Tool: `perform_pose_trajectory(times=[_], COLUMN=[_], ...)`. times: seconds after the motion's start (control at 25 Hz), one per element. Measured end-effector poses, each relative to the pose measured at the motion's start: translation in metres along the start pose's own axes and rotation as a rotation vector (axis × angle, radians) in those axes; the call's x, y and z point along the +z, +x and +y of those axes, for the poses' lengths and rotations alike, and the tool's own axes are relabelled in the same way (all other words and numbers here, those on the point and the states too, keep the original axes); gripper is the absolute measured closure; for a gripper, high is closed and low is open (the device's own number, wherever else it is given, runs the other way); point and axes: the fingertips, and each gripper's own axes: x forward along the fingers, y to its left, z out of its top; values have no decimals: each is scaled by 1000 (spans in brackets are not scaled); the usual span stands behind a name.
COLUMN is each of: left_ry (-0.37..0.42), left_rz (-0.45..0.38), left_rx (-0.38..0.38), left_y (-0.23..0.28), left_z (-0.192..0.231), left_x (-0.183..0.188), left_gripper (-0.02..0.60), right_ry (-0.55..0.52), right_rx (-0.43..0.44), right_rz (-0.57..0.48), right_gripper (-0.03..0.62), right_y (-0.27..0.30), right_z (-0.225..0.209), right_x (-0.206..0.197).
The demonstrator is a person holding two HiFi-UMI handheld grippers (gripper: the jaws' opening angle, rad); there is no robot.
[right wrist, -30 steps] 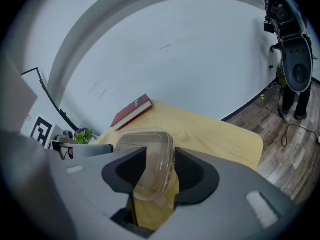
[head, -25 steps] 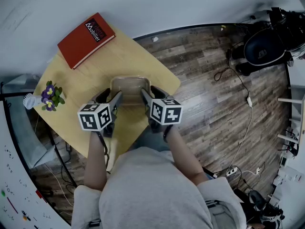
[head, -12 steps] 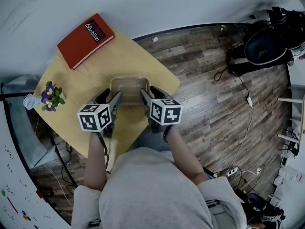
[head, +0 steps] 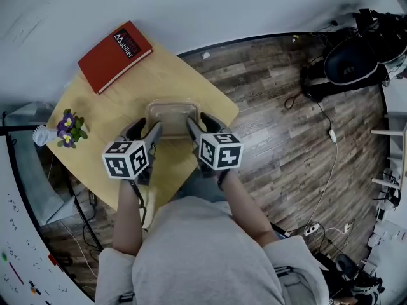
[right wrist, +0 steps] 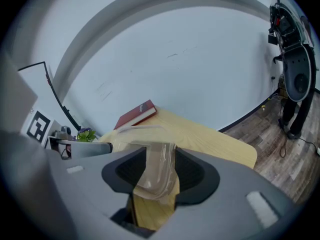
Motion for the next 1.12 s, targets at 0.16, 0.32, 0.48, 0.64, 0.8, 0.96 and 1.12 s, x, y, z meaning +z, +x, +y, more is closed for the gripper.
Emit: perform_pose_trajectory(times=[0.16, 0.32, 0.48, 0.64, 0.8, 0.96, 1.12], left_ry=[30, 57, 101, 142, 175, 213, 245], left_rz=[-33, -67, -102, -147, -193, -238, -290], left_rx=[-2, -2, 0, 2, 7, 12, 18], left_y=[-10, -21, -33, -48, -62, -78, -96], left_z=[-6, -12, -22, -31, -39, -50, -60], left_x=[8, 15, 23, 30, 38, 46, 53], left_gripper=[351, 354, 356, 364, 373, 373, 385], right_ry=[-28, -71, -126, -153, -170, -194, -218], right_rx=[0, -2, -11, -16, -10, -8, -9], right_rz=[-42, -86, -134, -182, -223, -268, -322], right_gripper=[410, 410, 410, 410, 410, 418, 430], right_y=[-9, -21, -35, -50, -65, -81, -99], right_z=[8, 18, 28, 38, 47, 56, 67], right_x=[9, 18, 28, 35, 40, 47, 55])
